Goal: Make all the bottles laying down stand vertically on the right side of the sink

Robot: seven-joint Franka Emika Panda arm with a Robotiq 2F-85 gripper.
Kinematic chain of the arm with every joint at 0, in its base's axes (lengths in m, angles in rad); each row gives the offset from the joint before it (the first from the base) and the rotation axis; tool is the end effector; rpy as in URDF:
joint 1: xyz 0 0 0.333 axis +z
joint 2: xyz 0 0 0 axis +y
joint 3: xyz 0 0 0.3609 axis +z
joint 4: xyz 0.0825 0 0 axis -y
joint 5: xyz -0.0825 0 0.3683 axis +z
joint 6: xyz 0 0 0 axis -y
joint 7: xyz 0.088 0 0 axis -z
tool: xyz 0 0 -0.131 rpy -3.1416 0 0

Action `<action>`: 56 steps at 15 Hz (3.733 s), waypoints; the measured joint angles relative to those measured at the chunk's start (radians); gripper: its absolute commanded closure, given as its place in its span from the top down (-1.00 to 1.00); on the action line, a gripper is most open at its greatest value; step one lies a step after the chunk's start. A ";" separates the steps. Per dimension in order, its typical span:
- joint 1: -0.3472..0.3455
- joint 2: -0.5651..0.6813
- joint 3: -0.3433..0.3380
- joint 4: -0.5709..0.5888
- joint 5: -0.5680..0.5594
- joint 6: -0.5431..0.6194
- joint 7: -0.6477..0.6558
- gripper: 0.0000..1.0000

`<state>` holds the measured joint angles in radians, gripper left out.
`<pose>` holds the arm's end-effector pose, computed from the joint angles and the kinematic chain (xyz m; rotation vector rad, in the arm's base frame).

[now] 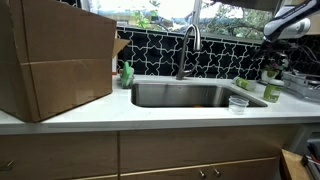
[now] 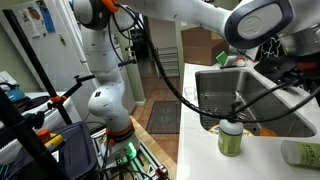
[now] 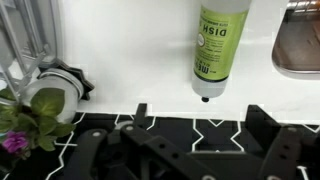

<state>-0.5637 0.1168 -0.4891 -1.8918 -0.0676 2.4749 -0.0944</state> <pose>0.3209 -0.5392 0.5313 2.4783 -1.1960 0.4832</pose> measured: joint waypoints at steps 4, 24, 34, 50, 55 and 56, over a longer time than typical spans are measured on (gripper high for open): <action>-0.035 0.130 0.030 0.145 0.209 -0.113 -0.149 1.00; -0.270 0.585 0.230 0.710 0.258 -0.363 -0.004 1.00; -0.280 0.678 0.255 0.803 0.259 -0.448 -0.010 0.75; -0.248 0.716 0.242 0.895 0.236 -0.550 0.056 -0.19; -0.176 0.700 0.171 0.896 0.145 -0.526 0.198 -0.19; -0.159 0.696 0.154 0.892 0.123 -0.515 0.227 -0.19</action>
<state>-0.7231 0.8124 -0.3352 -0.9996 0.0552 1.9601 0.1325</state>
